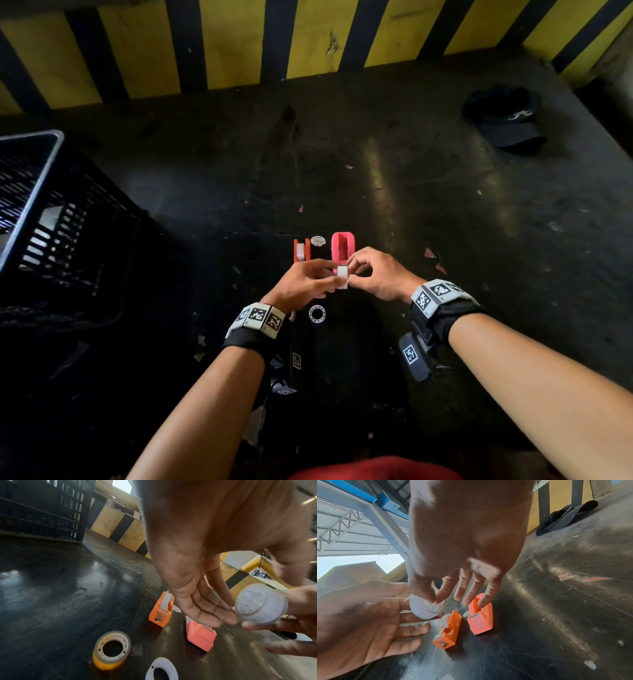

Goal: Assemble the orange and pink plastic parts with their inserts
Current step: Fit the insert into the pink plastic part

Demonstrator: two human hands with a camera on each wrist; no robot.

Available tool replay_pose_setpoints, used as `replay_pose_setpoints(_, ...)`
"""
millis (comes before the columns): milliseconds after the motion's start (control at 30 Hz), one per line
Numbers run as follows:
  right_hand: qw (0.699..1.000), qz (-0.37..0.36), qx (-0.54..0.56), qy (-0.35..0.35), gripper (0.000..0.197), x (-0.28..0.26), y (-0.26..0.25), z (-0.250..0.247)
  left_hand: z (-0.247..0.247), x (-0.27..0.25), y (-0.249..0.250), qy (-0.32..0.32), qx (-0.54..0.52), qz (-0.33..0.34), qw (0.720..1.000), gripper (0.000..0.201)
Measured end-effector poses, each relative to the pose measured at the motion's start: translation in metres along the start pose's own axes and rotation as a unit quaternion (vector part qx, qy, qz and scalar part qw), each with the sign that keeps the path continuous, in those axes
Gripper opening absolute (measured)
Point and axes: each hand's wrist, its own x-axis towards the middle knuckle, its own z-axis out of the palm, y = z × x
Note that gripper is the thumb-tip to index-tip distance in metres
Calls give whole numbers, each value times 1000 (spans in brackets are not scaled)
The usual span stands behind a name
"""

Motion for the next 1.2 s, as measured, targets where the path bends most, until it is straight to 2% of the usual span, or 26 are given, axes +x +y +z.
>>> replay_pose_setpoints(100, 1000, 15, -4, -14, 14, -1, 1, -2, 1, -1, -5, -19, 39, 44, 998, 58)
replay_pose_setpoints(300, 999, 42, 11, -25, 24, -3, 3, -4, 4, 4, -10, -1, 64, 68, 996, 53)
replay_pose_setpoints(567, 997, 74, 3, -29, 15, -2, 6, -6, 0, 10, -15, 10, 82, 54, 995, 45)
replay_pose_setpoints(633, 996, 81, -9, -25, 28, 5, 10, -6, -4, 13, -15, 23, 88, 55, 994, 47)
replay_pose_setpoints(800, 981, 100, -154, -59, 110, 41, 22, -3, -20, 23, -11, 47, 126, 62, 989, 44)
replay_pose_setpoints(900, 971, 95, -212, -56, 137, 68, 32, 6, -29, 31, -8, 66, 159, 75, 982, 40)
replay_pose_setpoints(1000, 963, 96, -246, -55, 142, 83, 40, 15, -34, 36, -8, 75, 186, 85, 976, 39)
replay_pose_setpoints(1200, 972, 75, -223, -28, 122, 82, 40, 19, -38, 44, -4, 85, 216, 92, 968, 41)
